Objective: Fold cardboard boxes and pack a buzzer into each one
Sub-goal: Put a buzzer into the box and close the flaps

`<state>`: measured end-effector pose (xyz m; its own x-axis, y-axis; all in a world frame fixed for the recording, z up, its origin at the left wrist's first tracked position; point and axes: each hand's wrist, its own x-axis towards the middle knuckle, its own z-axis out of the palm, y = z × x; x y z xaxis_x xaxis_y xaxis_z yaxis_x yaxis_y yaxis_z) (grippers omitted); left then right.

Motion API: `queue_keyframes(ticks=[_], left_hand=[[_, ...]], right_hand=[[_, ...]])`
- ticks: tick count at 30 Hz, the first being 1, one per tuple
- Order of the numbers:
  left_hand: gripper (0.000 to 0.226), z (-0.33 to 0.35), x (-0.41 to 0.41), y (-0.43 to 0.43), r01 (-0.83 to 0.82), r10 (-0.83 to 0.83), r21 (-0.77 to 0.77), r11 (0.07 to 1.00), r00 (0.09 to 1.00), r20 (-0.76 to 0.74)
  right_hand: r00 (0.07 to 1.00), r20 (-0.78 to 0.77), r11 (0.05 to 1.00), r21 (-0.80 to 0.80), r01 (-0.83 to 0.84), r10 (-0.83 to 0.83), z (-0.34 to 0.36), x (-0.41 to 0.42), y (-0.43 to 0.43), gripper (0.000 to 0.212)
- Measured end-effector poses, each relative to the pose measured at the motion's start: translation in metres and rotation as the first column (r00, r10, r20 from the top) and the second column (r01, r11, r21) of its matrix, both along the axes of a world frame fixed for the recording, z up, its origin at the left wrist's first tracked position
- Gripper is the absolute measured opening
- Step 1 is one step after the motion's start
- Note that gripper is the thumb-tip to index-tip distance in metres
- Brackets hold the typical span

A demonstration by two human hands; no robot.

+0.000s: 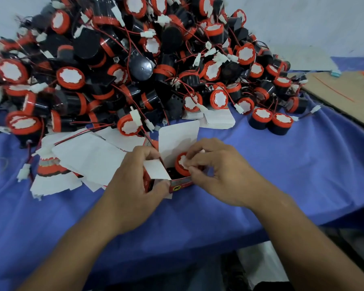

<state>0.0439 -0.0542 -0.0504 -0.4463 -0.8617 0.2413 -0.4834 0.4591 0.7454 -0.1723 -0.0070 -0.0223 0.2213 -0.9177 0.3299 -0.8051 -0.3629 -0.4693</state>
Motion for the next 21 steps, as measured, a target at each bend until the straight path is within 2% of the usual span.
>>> queue_keyframes(ticks=[4,7,12,16,18,20,21], left_hand=[[0.041,0.011,0.001,0.004,-0.081,0.076,-0.018,0.997,0.978,-0.194],[0.026,0.018,-0.001,0.008,-0.161,0.123,-0.092,0.983,0.938,-0.324],[0.018,0.022,-0.011,0.015,-0.202,0.116,-0.352,0.914,0.961,-0.253],[0.017,0.017,-0.014,0.016,-0.232,0.118,-0.548,0.803,0.965,-0.236],[0.019,0.015,-0.016,0.016,-0.231,0.118,-0.558,0.797,0.966,-0.231],[0.023,0.016,-0.018,0.016,-0.231,0.136,-0.493,0.839,0.966,-0.222],[0.025,0.017,-0.019,0.016,-0.245,0.152,-0.448,0.86,0.96,-0.233]], right_hand=[[1.0,-0.016,1.0,0.03,0.0,0.001,0.002,0.0,-0.001,0.014],[1.0,-0.023,1.0,0.01,-0.007,0.007,0.002,0.002,-0.001,0.016],[1.0,-0.023,1.0,0.009,-0.014,0.014,0.0,0.002,0.0,0.021],[0.999,-0.029,1.0,0.009,-0.019,0.02,0.001,0.002,0.001,0.018],[0.997,-0.069,1.0,-0.014,-0.025,0.024,0.002,0.003,0.0,0.017],[0.996,-0.084,0.999,-0.029,-0.025,0.022,0.002,0.004,-0.001,0.013],[0.997,-0.079,1.0,-0.017,-0.013,0.011,0.003,0.005,-0.001,0.019]])
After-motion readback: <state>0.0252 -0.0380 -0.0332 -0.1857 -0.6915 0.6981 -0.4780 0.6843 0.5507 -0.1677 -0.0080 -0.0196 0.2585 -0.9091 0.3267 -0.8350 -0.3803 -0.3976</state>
